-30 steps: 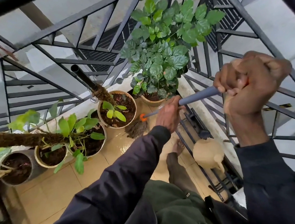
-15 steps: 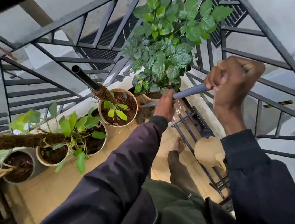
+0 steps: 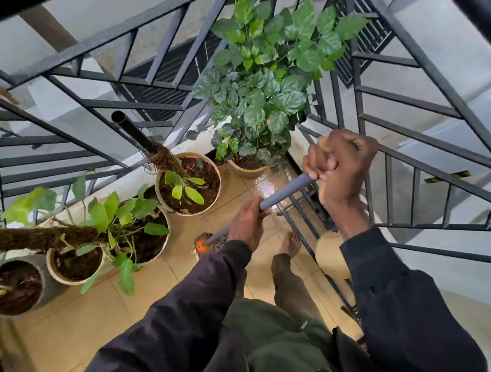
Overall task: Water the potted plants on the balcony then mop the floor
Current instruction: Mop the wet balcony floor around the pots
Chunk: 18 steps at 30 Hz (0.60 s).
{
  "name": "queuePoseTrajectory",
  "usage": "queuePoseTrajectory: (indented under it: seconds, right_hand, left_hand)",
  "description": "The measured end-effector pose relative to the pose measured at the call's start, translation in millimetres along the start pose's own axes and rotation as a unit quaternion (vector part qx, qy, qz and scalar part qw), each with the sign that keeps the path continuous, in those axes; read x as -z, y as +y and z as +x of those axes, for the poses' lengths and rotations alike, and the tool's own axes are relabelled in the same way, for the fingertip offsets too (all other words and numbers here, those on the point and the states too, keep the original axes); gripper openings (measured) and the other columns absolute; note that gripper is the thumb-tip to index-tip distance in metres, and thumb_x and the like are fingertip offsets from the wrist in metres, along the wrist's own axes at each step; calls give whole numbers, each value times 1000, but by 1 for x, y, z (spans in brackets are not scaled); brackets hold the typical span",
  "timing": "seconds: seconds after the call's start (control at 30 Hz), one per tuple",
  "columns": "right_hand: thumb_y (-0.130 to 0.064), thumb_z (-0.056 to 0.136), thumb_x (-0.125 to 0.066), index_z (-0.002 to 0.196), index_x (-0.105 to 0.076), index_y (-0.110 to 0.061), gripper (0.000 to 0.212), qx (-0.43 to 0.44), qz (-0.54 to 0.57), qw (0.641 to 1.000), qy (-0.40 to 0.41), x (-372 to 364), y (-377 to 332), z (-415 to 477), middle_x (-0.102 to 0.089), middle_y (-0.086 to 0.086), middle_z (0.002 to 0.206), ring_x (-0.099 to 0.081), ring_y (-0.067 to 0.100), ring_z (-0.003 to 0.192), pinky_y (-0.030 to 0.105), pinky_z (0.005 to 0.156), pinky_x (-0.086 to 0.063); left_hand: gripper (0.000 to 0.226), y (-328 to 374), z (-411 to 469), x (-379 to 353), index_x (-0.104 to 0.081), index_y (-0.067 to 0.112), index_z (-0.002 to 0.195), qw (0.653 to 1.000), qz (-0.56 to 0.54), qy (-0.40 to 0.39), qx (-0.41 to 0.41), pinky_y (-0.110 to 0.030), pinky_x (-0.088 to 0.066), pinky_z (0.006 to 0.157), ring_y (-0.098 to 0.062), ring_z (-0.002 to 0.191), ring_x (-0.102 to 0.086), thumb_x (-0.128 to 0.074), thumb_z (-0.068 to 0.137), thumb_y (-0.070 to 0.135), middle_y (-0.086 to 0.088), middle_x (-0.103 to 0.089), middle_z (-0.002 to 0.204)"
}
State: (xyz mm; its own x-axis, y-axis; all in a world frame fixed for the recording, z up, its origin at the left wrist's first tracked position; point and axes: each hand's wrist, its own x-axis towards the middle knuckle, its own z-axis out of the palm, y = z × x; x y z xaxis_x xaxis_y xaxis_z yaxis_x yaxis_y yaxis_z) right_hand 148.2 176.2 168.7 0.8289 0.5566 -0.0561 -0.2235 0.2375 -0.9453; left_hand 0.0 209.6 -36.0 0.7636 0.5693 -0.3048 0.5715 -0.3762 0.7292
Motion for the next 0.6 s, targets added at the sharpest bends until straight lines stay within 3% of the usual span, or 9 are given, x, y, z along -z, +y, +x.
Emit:
queuePoseTrajectory:
  seconds: [0.13,0.3,0.43,0.53,0.6]
  right_hand:
    - [3,79,-52,48,-41,-18,39,55,10,997,-46,-21,-21,9,-28,-8,40,-25,9,33,21,49,-33]
    - [14,76,-47,52,-45,-19,41,98,35,991,-87,-41,-42,26,-33,-10,45,-30,8,35,22,51,-36]
    - [12,76,-53,57,-48,-18,36,127,-3,990,-55,-62,-47,40,-32,-8,43,-29,10,35,25,46,-35]
    - [6,77,-55,47,-43,-14,38,93,-75,993,-8,-64,-36,44,-32,-7,40,-29,13,36,30,41,-32]
    - [2,79,-55,47,-46,-19,39,67,-95,993,7,-59,-28,40,-35,-9,40,-31,14,35,30,42,-33]
  left_hand:
    - [14,13,14,17,-54,7,114,997,-53,45,-32,-35,-40,65,-21,75,-49,-57,104,17,-3,-55,92]
    - [9,38,56,36,-53,7,109,990,-104,66,-70,-45,-52,72,-31,82,-57,-57,102,12,-12,-61,96]
    - [8,46,92,55,-47,19,106,996,-50,27,-70,-43,-54,73,-31,84,-61,-49,101,25,-10,-61,96]
    - [12,32,112,57,-51,29,97,992,4,60,-112,-38,-53,78,-22,85,-58,-41,101,36,-2,-57,99]
    - [19,32,115,60,-53,31,102,991,26,54,-119,-29,-52,84,-15,88,-56,-37,104,41,1,-56,99]
